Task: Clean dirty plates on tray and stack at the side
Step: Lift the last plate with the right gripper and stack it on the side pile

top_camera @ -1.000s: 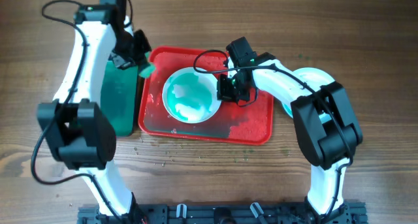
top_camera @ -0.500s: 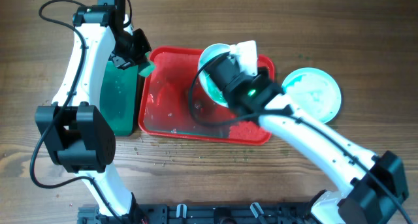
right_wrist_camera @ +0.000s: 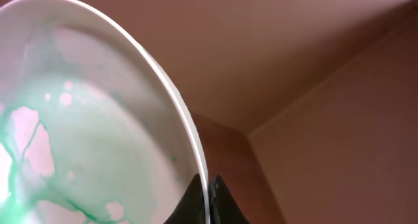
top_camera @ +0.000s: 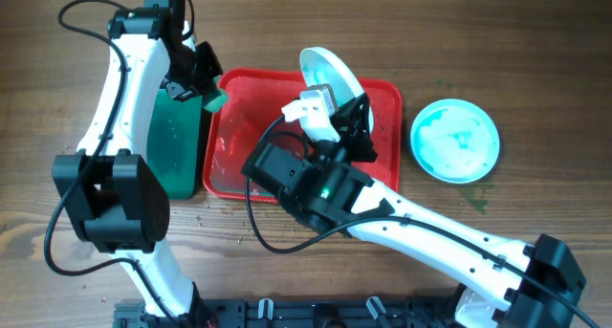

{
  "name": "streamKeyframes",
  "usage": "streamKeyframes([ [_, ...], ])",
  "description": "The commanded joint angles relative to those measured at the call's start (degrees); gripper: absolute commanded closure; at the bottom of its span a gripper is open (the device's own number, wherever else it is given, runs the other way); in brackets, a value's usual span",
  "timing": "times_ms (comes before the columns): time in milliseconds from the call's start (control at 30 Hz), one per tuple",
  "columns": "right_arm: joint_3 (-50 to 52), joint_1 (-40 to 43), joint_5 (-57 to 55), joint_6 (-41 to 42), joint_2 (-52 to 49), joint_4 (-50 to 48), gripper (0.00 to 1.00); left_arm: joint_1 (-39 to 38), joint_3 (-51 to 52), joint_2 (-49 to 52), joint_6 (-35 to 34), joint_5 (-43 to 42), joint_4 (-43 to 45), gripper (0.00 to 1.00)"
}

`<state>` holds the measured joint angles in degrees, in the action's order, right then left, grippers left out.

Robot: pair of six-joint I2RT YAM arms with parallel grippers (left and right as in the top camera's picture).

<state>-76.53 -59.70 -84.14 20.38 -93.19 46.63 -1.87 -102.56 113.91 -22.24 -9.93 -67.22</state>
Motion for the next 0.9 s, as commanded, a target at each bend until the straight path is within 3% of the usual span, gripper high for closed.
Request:
streamKeyframes([
  [0, -0.48, -0.24, -2.49, -0.44, 0.85, -0.92, 0.96, -0.26, 0.37, -0.66, -0.76, -0.09, 0.2, 0.96],
  [133, -0.48, 0.57, 10.95, -0.66, 1.27, 2.71, 0.96, -0.26, 0.44, -0.66, -0.74, -0.07, 0.09, 0.96],
  [267, -0.48, 8.98, 37.9, 14.84, 5.05, 12.13, 0.96, -0.26, 1.75, -0.66, -0.74, -0.07, 0.42, 0.96],
  [333, -0.48, 15.85, 47.69, 17.29, 7.04, 15.1, 0.96, -0.26, 2.58, -0.66, -0.76, -0.07, 0.66, 0.96],
  [533, 1.6, 41.59, 58.21, 17.11, 9.01, 19.17, 0.96, -0.26, 3.26, -0.66, -1.01, -0.09, 1.95, 0.96],
  [633, 8.07, 55.34, 60.98, 14.03, 8.85, 14.25, 0.96, -0.26, 3.26, -0.66, -0.98, -0.09, 1.88, 0.96],
  [800, 15.63, 67.54, 68.0, 10.8, 8.22, 6.93, 0.95, -0.26, 3.26, -0.66, -0.96, -0.07, 1.9, 0.96],
  [833, 16.63, 68.3, 68.08, 10.82, 8.22, 5.77, 0.81, -0.26, 3.26, -0.66, -0.96, -0.07, 1.9, 0.96],
  [867, 17.33, 68.37, 69.79, 10.21, 8.22, 4.48, 0.57, -0.26, 3.26, -0.66, -0.96, -0.04, 1.99, 0.96],
])
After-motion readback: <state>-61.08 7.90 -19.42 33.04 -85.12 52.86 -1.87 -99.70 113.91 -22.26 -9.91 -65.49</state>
